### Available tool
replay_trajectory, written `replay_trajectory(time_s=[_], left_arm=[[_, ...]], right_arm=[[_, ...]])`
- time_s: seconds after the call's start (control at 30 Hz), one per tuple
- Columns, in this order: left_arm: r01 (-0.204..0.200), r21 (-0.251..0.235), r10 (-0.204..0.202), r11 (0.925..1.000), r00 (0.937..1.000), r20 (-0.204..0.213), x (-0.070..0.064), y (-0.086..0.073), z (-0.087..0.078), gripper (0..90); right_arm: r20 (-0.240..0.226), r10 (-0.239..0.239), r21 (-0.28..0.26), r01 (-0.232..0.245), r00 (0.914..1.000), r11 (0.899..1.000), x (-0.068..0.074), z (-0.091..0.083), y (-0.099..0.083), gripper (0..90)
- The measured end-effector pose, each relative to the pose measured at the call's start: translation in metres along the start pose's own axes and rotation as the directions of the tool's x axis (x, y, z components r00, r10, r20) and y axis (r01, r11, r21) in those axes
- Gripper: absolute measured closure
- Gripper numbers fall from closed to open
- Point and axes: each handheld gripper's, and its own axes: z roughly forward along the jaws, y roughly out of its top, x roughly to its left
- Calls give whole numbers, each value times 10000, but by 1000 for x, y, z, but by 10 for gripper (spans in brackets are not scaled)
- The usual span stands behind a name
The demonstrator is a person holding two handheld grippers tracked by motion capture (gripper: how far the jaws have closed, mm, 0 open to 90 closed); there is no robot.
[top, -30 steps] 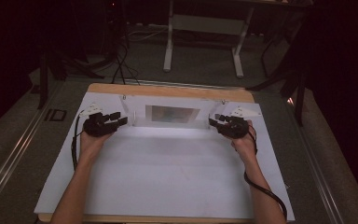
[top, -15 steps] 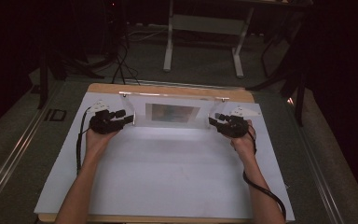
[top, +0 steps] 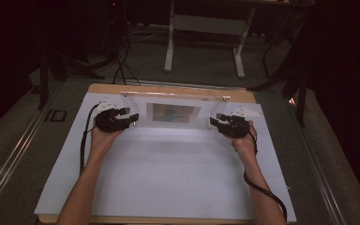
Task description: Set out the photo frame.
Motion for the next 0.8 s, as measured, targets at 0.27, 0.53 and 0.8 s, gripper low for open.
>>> replay_trajectory(time_s=[0.27, 0.53, 0.8], left_arm=[[-68, 49, 69, 10000, 9999, -107, -3, 3, 8, 436], [152, 32, -151, 9999, 9997, -214, -4, 3, 10, 440], [195, -9, -195, 9998, 9995, -252, -3, 3, 11, 442]], right_arm=[[165, 151, -59, -150, 9997, 9999, 0, 2, 1, 568], [409, 262, -2, -262, 9988, 9997, 2, 3, 2, 567], [975, -27, -31, 30, 9952, 10000, 9, 5, 2, 555]])
